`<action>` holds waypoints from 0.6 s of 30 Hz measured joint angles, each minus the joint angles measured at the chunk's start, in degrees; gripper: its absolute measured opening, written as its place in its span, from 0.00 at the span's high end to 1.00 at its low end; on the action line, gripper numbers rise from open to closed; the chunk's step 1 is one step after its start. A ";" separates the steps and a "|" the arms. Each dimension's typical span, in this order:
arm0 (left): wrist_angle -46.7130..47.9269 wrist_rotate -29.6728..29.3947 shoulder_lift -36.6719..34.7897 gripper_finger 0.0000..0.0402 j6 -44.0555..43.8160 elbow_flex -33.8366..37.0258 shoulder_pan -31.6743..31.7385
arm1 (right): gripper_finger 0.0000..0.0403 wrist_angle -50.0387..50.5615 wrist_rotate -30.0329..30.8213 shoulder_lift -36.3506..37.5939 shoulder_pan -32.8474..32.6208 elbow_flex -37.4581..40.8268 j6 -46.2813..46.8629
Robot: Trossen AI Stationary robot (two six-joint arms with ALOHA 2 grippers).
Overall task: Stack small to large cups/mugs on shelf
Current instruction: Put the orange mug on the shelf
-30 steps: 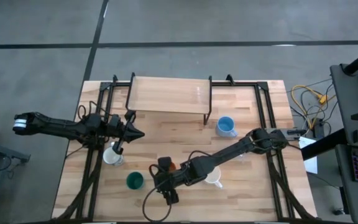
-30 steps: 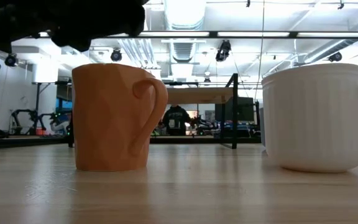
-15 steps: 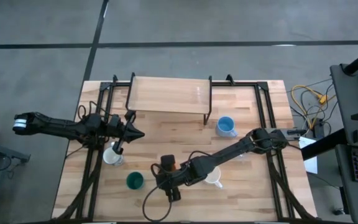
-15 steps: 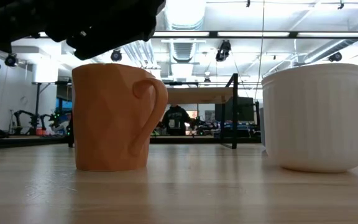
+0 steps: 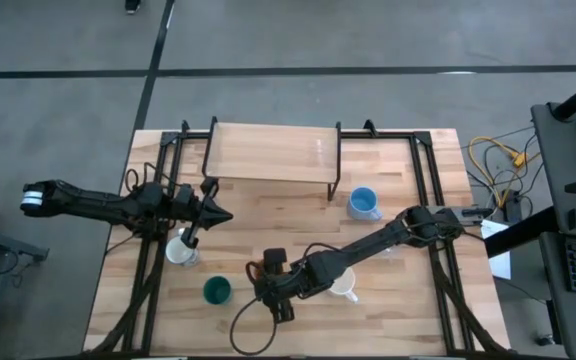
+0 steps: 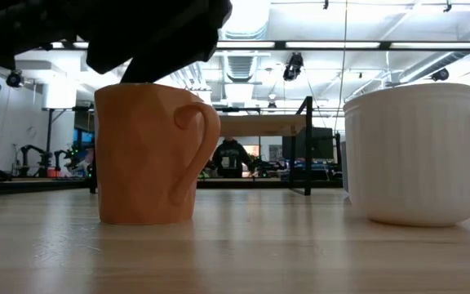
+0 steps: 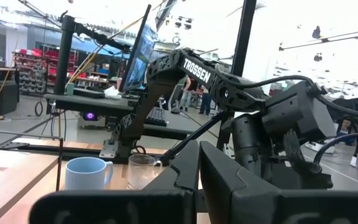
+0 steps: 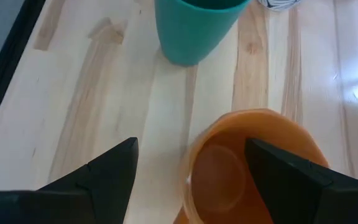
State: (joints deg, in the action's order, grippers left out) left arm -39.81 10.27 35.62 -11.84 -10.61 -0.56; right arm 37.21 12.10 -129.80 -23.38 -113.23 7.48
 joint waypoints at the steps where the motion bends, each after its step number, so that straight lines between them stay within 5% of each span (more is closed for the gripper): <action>1: 0.19 0.01 -0.09 1.00 0.02 0.00 0.00 | 0.28 -0.02 0.00 0.01 0.00 0.00 0.01; 18: 0.04 0.01 -0.04 1.00 0.00 0.00 0.07 | 0.43 -0.10 -0.04 -1.35 0.04 0.22 -0.11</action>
State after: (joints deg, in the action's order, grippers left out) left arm -39.77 10.28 35.57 -11.84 -10.61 -0.49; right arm 37.12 12.05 -131.15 -23.33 -113.01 7.37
